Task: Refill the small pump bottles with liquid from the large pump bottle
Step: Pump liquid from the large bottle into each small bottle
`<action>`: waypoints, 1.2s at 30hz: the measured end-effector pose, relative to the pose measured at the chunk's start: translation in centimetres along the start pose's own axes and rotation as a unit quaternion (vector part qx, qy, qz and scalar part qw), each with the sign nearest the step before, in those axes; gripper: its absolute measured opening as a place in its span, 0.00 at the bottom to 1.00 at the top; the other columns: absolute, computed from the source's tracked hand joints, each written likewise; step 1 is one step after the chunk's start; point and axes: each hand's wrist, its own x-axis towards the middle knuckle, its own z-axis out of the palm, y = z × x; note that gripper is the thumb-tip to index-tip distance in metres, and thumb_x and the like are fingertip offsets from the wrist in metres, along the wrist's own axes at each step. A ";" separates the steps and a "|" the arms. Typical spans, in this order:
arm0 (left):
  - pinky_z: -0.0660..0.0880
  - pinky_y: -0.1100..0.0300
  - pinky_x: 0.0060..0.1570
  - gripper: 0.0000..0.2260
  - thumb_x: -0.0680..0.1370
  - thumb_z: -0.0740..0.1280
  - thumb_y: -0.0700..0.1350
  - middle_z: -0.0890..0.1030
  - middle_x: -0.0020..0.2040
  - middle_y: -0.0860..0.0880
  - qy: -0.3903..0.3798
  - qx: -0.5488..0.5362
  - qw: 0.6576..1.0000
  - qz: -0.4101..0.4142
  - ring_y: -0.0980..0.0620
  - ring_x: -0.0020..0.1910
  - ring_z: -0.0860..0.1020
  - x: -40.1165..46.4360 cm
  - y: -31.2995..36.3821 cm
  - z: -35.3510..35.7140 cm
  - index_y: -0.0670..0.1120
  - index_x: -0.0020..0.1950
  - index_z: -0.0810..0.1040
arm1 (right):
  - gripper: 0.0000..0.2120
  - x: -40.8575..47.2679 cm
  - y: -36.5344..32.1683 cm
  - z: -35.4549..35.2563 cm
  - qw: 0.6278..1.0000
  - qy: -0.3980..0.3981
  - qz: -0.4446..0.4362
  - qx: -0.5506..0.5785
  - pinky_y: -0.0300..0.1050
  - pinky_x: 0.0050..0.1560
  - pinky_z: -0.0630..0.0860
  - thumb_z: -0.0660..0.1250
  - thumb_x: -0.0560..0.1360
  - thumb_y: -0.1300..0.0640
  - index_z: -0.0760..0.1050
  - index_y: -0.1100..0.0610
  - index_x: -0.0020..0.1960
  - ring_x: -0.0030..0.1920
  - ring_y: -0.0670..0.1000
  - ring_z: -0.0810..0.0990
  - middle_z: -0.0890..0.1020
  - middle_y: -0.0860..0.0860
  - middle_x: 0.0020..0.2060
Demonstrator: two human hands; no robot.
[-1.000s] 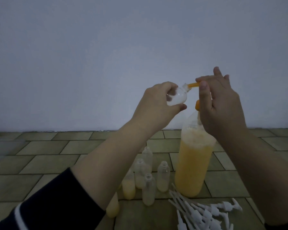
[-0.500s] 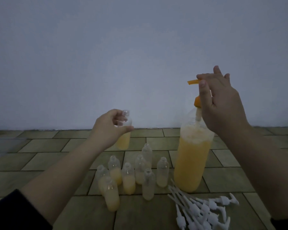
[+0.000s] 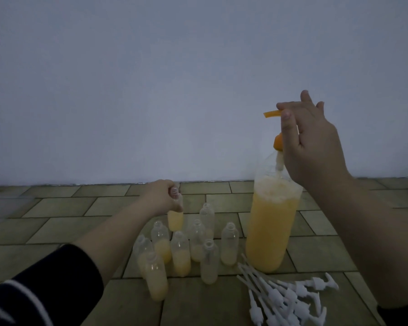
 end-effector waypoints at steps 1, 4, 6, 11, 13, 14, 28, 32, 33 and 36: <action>0.77 0.55 0.48 0.19 0.65 0.77 0.43 0.81 0.50 0.47 -0.012 0.014 1.000 -0.001 0.48 0.50 0.79 0.1 0.1 0.2 0.44 0.53 0.79 | 0.21 0.0 0.0 0.1 1.000 0.002 -0.001 0.001 0.40 0.72 0.45 0.48 0.82 0.53 0.74 0.62 0.61 0.74 0.54 0.59 0.77 0.54 0.61; 0.76 0.56 0.50 0.20 0.66 0.77 0.43 0.79 0.51 0.50 -0.056 0.057 0.997 -0.005 0.50 0.51 0.78 0.6 0.1 1.0 0.44 0.56 0.79 | 0.21 0.0 -0.1 0.1 1.000 0.005 0.000 0.004 0.40 0.72 0.45 0.48 0.82 0.52 0.74 0.62 0.61 0.74 0.54 0.59 0.77 0.54 0.61; 0.76 0.58 0.52 0.22 0.67 0.77 0.43 0.78 0.54 0.51 -0.085 0.083 0.993 -0.009 0.52 0.53 0.77 0.8 0.0 1.7 0.46 0.59 0.77 | 0.21 0.0 0.0 0.1 1.000 0.006 0.002 0.004 0.39 0.72 0.45 0.48 0.82 0.52 0.74 0.61 0.62 0.74 0.53 0.59 0.76 0.54 0.62; 0.74 0.60 0.51 0.20 0.70 0.74 0.41 0.75 0.60 0.49 -0.109 0.130 0.986 -0.006 0.50 0.56 0.75 1.0 -0.3 2.9 0.48 0.61 0.75 | 0.21 0.1 0.1 0.1 1.000 0.009 -0.001 0.003 0.39 0.72 0.45 0.48 0.82 0.52 0.74 0.61 0.62 0.74 0.53 0.60 0.77 0.53 0.61; 0.73 0.59 0.52 0.21 0.71 0.73 0.41 0.75 0.61 0.48 -0.109 0.139 0.984 -0.001 0.49 0.58 0.74 1.1 -0.5 3.1 0.48 0.62 0.74 | 0.21 0.0 0.2 0.2 1.000 0.010 -0.001 0.003 0.37 0.72 0.45 0.48 0.82 0.52 0.74 0.61 0.62 0.74 0.53 0.60 0.77 0.53 0.61; 0.73 0.59 0.53 0.22 0.71 0.74 0.41 0.74 0.62 0.48 -0.112 0.140 0.984 0.000 0.49 0.59 0.74 1.1 -0.6 3.0 0.48 0.63 0.73 | 0.21 0.1 0.2 0.2 1.000 0.011 -0.001 0.003 0.37 0.71 0.45 0.48 0.82 0.52 0.74 0.61 0.61 0.74 0.53 0.60 0.77 0.53 0.61; 0.52 0.45 0.68 0.29 0.69 0.73 0.55 0.74 0.64 0.55 -0.100 0.255 0.961 0.050 0.52 0.65 0.70 -1.6 1.9 3.1 0.56 0.67 0.69 | 0.19 0.1 0.3 0.3 1.000 0.022 -0.008 0.010 0.37 0.71 0.45 0.48 0.82 0.54 0.75 0.61 0.60 0.69 0.43 0.57 0.77 0.53 0.60; 0.42 0.40 0.70 0.28 0.70 0.72 0.57 0.75 0.63 0.55 -0.108 0.288 0.950 0.048 0.52 0.67 0.69 -1.6 2.5 3.8 0.55 0.67 0.69 | 0.20 0.1 0.4 0.3 1.000 0.023 -0.007 0.001 0.37 0.72 0.45 0.48 0.82 0.54 0.75 0.61 0.60 0.72 0.48 0.59 0.77 0.53 0.60; 0.42 0.39 0.70 0.26 0.70 0.71 0.57 0.75 0.62 0.55 -0.115 0.298 0.947 0.048 0.52 0.66 0.69 -1.7 2.7 3.9 0.55 0.66 0.70 | 0.20 0.1 0.4 0.3 1.000 0.023 -0.007 0.000 0.37 0.72 0.45 0.48 0.82 0.53 0.75 0.61 0.60 0.73 0.50 0.60 0.78 0.53 0.60; 0.44 0.39 0.70 0.22 0.70 0.71 0.57 0.77 0.59 0.53 -0.121 0.310 0.942 0.054 0.50 0.64 0.71 -2.0 3.2 4.4 0.53 0.63 0.74 | 0.20 0.1 0.4 0.4 1.000 0.023 -0.006 0.001 0.34 0.71 0.44 0.48 0.82 0.53 0.75 0.61 0.60 0.72 0.47 0.59 0.77 0.53 0.61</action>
